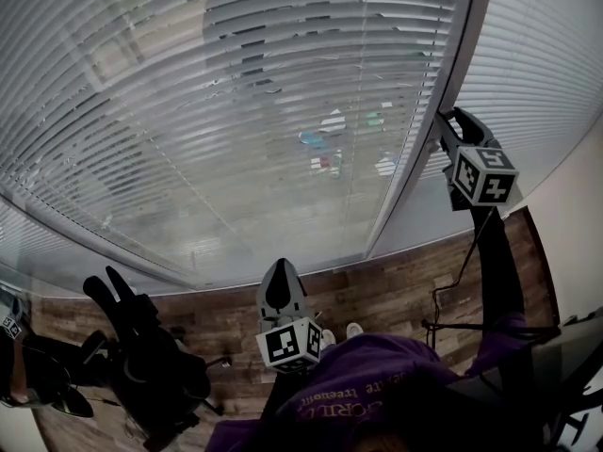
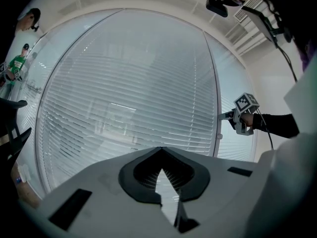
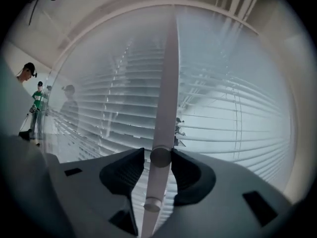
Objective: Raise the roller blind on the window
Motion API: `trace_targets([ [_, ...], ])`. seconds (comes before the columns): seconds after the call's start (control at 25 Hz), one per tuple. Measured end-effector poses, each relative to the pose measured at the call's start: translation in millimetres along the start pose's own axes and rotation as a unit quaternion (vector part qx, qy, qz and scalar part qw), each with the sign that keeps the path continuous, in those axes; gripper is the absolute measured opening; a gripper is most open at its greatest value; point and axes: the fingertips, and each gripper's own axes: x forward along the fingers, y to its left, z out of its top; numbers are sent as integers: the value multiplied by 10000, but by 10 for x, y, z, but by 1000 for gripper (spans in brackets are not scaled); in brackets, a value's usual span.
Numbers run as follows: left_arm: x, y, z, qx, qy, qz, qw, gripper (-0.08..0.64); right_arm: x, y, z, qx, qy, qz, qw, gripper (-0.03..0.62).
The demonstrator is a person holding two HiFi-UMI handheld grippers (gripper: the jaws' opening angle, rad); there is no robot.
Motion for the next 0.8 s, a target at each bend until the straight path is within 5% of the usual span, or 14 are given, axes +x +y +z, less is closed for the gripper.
trace_targets([
  [0.24,-9,21,1,15,5,44,10000,2,-22,-40,-7,-264,59,-251,9993,124],
  [0.36,12,8,4,20,-6,41,10000,2,-7,-67,-21,497,29,-120,9987,123],
  [0.48,49,-6,-4,24,6,39,10000,2,8,-115,-20,1724,-76,45,9850,123],
  [0.6,75,-14,18,12,10,40,10000,2,16,-150,13,2996,-237,260,9534,123],
  [0.8,54,-1,2,-10,-4,45,10000,2,2,-177,-54,5075,-418,680,8580,123],
])
